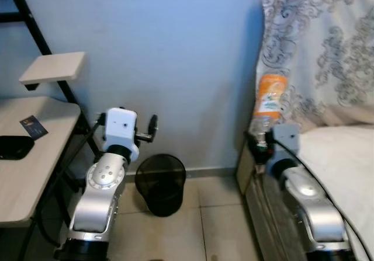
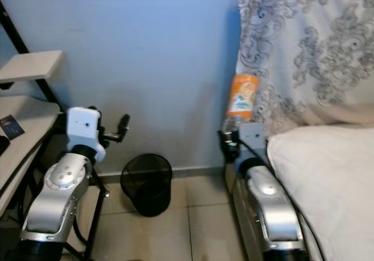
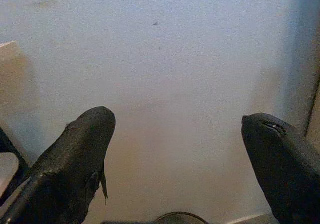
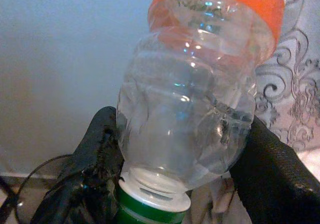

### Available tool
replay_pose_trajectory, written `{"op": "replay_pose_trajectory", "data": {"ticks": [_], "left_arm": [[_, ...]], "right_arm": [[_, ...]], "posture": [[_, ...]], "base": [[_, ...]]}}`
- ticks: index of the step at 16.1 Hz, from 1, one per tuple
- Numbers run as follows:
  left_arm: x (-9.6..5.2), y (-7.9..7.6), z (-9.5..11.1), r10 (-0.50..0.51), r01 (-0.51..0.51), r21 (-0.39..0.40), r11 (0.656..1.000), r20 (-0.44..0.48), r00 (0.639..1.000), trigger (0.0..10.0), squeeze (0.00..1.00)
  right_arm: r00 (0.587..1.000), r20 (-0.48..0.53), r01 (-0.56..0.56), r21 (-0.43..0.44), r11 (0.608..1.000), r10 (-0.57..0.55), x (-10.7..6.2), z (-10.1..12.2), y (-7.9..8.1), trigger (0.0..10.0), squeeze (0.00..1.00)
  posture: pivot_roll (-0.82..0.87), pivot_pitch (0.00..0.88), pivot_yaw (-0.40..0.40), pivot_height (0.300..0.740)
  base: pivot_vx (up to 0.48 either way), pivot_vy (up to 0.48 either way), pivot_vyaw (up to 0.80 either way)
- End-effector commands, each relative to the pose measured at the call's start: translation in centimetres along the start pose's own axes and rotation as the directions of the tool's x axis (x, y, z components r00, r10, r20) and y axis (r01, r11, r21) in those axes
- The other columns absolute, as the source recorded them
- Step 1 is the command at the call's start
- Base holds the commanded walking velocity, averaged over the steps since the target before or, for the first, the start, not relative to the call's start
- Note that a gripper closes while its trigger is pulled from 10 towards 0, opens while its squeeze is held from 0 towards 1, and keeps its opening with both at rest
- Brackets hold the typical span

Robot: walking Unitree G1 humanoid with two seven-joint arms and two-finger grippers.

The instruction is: Clean up the room

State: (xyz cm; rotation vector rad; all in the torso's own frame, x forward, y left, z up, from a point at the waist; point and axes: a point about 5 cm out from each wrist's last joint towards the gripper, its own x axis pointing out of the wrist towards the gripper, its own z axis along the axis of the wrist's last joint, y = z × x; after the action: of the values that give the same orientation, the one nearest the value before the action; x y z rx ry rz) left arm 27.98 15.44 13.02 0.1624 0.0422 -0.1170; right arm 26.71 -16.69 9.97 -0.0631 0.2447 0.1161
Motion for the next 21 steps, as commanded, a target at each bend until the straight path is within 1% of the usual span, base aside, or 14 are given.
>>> {"op": "replay_pose_trajectory", "data": {"ticks": [1,3,5,7,8,10,15,21], "left_arm": [[-0.1,0.8,0.1,0.012,-0.012,0.017,1.0,0.001,1.0,10.0,0.0],[0.0,0.7,0.2,0.001,-0.001,0.025,1.0,0.005,1.0,10.0,0.0],[-0.1,0.9,0.1,-0.002,0.002,0.035,0.999,0.001,1.0,10.0,0.0],[-0.1,0.9,0.1,-0.008,0.008,0.043,0.999,-0.002,1.0,10.0,0.0],[-0.2,1.0,-0.1,-0.018,0.018,0.053,0.998,-0.008,1.0,10.0,0.0],[-0.1,1.1,-0.3,-0.025,0.026,0.061,0.998,-0.016,1.0,10.0,0.0],[-0.1,1.1,-0.5,-0.038,0.039,0.067,0.997,-0.024,0.999,10.0,0.0],[-0.2,0.9,-0.8,-0.049,0.051,0.071,0.996,-0.029,0.998,10.0,0.0]], "right_arm": [[0.999,0.008,-0.046,-0.005,0.999,0.046,0.3,0.2,1.1,10.0,0.0],[0.999,0.006,-0.045,-0.004,0.999,0.045,0.4,0.2,1.2,10.0,0.0],[0.998,-0.005,-0.061,-0.033,0.998,0.061,0.5,0.0,1.3,10.0,0.0],[0.998,-0.012,-0.058,-0.051,0.997,0.057,0.5,-0.1,1.2,10.0,0.0],[0.999,-0.027,-0.038,-0.057,0.998,0.036,0.6,-0.5,1.0,10.0,0.0],[0.999,-0.038,-0.022,-0.056,0.998,0.02,0.6,-0.9,0.6,10.0,0.0],[1.0,-0.023,-0.015,-0.052,0.999,0.014,0.5,-0.7,0.6,10.0,0.0],[0.998,-0.038,-0.044,-0.065,0.997,0.042,0.6,-1.1,0.7,10.0,0.0]], "posture": [[0.07,0.0,0.04,0.74],[0.07,0.0,0.04,0.74],[0.08,0.0,0.035,0.74],[0.08,0.0,0.032,0.74],[0.08,0.0,0.028,0.74],[0.08,0.0,0.03,0.74],[0.07,0.0,0.038,0.74],[0.08,0.0,0.03,0.74]], "base": [[0.292,0.0,0.0],[0.287,0.0,0.0],[0.287,0.0,0.0],[0.289,0.0,0.8],[0.289,0.0,0.0],[0.289,0.0,0.0],[0.288,0.0,0.0],[0.286,0.0,0.0]]}}
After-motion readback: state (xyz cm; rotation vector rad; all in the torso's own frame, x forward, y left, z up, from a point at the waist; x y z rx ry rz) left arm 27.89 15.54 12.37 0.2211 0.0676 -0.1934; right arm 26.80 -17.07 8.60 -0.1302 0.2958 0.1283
